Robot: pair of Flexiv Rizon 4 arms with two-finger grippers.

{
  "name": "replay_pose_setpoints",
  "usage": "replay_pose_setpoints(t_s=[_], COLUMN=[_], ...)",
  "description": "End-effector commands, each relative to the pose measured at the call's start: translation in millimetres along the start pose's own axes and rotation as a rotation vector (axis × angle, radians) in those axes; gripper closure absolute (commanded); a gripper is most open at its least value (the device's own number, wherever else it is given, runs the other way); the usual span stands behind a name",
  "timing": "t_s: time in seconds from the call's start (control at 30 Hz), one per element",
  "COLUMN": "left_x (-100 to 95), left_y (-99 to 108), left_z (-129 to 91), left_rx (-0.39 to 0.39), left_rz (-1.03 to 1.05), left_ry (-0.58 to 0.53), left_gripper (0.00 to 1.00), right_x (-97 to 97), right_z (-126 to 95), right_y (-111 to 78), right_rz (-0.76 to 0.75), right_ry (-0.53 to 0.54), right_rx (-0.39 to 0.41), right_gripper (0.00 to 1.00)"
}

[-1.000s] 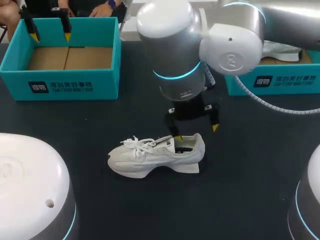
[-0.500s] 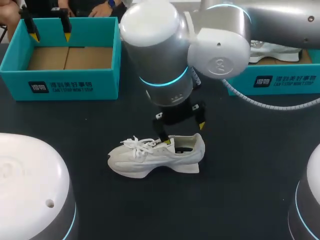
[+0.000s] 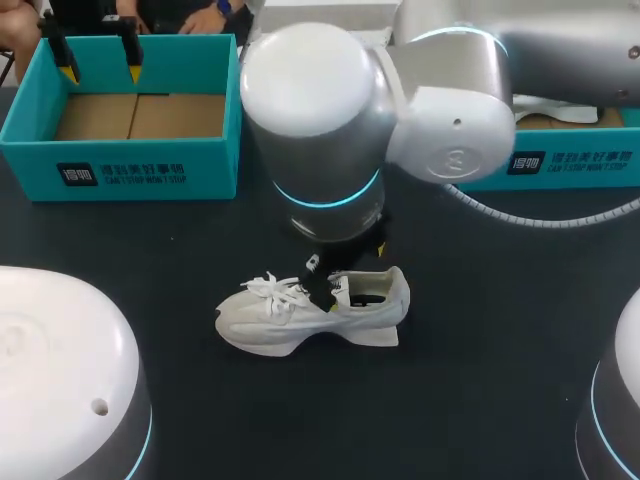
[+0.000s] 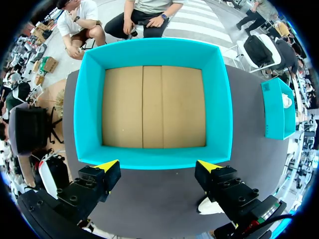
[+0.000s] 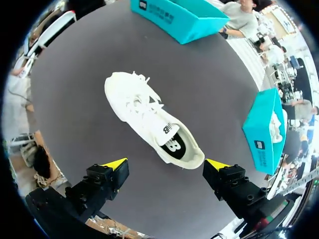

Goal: Take the shoe out of the shoebox, open the shoe tongue, remove and reinsert the insole, then place the shoe into the shoebox

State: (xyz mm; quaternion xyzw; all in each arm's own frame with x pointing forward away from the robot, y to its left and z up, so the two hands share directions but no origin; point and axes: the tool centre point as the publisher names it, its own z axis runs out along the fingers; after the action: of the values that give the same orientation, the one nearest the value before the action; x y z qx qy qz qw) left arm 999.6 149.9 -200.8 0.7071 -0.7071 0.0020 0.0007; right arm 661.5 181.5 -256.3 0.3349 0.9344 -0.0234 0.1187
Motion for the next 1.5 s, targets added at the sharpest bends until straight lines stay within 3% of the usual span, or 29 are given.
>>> replay_pose_setpoints(t_s=[0.03,0.23,0.33,0.43,0.53,0.67,0.83,1.03,1.1,1.13,1.17,1.5], left_x=[0.0,0.0,0.0,0.0,0.0,0.0,0.0,0.0,0.0,0.0,0.0,0.0], left_y=[0.0,0.0,0.0,0.0,0.0,0.0,0.0,0.0,0.0,0.0,0.0,0.0], left_z=[-0.1,-0.1,-0.1,-0.1,-0.1,-0.1,-0.1,-0.1,-0.1,-0.1,-0.1,-0.1], left_rx=[-0.001,-0.001,-0.001,-0.001,-0.001,-0.001,-0.001,-0.001,-0.001,-0.001,-0.001,-0.001], left_rz=[0.0,0.0,0.0,0.0,0.0,0.0,0.0,0.0,0.0,0.0,0.0,0.0], left_ry=[-0.001,-0.001,-0.001,-0.001,-0.001,-0.001,-0.001,-0.001,-0.001,-0.001,-0.001,-0.001], left_gripper=[0.0,0.0,0.0,0.0,0.0,0.0,0.0,0.0,0.0,0.0,0.0,0.0], right_x=[-3.8,-3.8,1.2,-3.3,-12.6,-23.2,-40.4,-54.8,-55.0,-55.6,-57.5,-57.5], right_z=[2.5,2.5,-2.0,-4.4,-6.7,-7.2,0.3,14.4,20.5,23.9,29.7,29.7], right_y=[-4.0,-4.0,-8.7,-18.4,-27.9,-38.9,-54.8,-71.3,-78.1,-81.2,-83.8,-83.8], right_rz=[-0.556,-0.556,-0.526,-0.55,-0.517,-0.555,-0.568,-0.545,-0.553,-0.542,-0.526,-0.526], right_ry=[0.022,0.022,0.132,0.19,0.291,0.379,0.413,0.441,0.462,0.435,0.404,0.404], right_rx=[-0.077,-0.077,-0.281,-0.358,-0.499,-0.602,-0.688,-0.854,-0.942,-0.949,-0.902,-0.902], right_gripper=[0.0,0.0,0.0,0.0,0.0,0.0,0.0,0.0,0.0,0.0,0.0,0.0])
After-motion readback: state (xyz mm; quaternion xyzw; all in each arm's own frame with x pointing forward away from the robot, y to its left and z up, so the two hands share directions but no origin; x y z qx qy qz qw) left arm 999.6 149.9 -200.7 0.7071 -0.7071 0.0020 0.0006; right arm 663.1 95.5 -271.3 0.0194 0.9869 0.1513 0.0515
